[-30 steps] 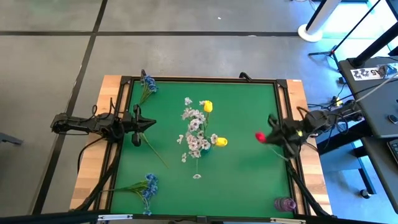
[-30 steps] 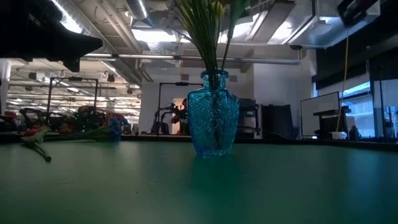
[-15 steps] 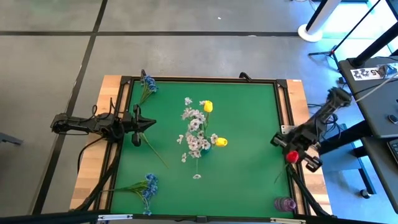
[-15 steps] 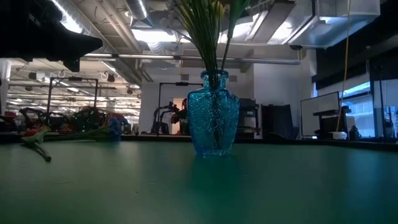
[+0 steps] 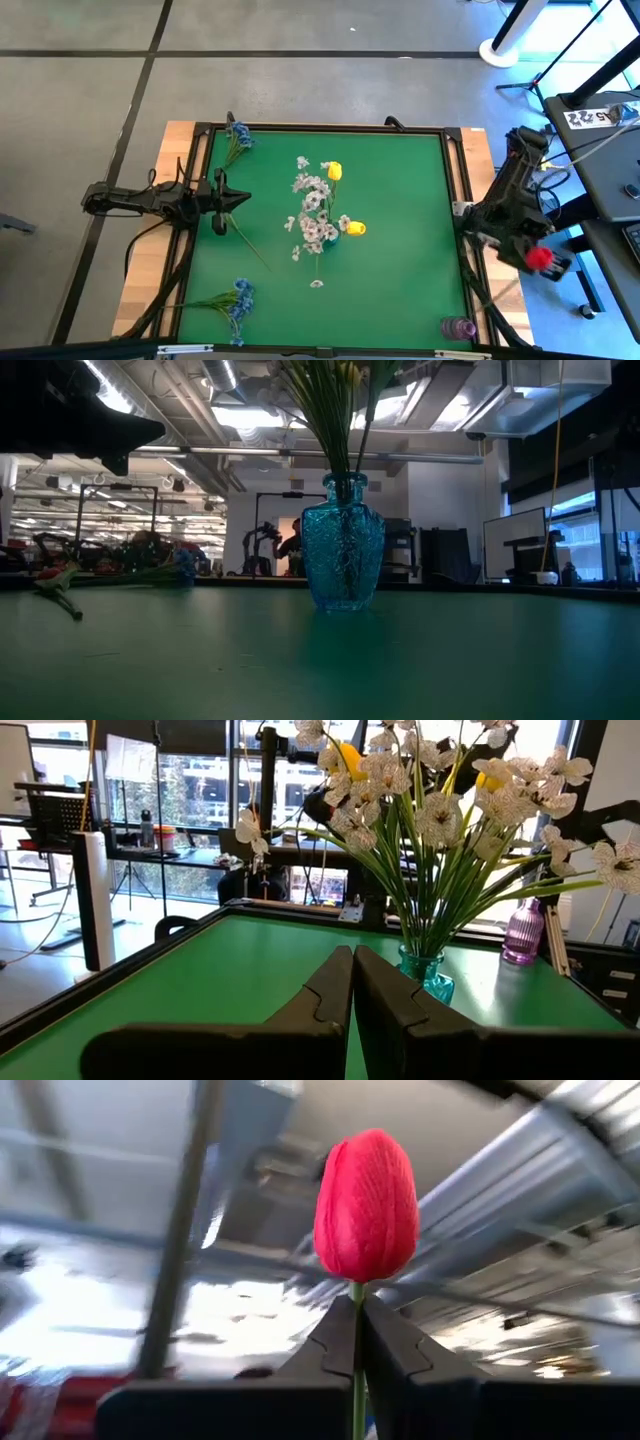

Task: Sort flowers into vase by color
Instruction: Put the top red flower into the purple vase

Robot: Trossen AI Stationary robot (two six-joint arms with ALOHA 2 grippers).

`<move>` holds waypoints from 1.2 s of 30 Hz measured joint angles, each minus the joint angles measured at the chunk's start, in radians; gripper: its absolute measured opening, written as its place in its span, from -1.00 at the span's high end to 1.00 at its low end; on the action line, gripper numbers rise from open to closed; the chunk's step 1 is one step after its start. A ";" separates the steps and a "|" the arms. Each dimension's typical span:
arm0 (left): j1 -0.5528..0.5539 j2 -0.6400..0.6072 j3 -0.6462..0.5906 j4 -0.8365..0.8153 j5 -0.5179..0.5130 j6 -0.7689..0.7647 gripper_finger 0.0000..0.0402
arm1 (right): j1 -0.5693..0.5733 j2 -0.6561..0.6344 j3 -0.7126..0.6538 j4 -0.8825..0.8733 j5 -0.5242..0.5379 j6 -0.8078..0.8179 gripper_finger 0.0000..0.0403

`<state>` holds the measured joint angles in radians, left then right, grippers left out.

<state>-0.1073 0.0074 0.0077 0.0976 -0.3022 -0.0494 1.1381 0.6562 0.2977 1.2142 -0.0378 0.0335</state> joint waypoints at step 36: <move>0.000 0.000 0.000 0.000 0.000 0.000 0.95 | 0.211 0.290 0.007 0.079 0.176 -0.187 0.94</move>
<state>-0.1070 0.0074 0.0075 0.0978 -0.3023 -0.0494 1.3491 0.9463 0.3050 1.2933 0.1387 -0.1535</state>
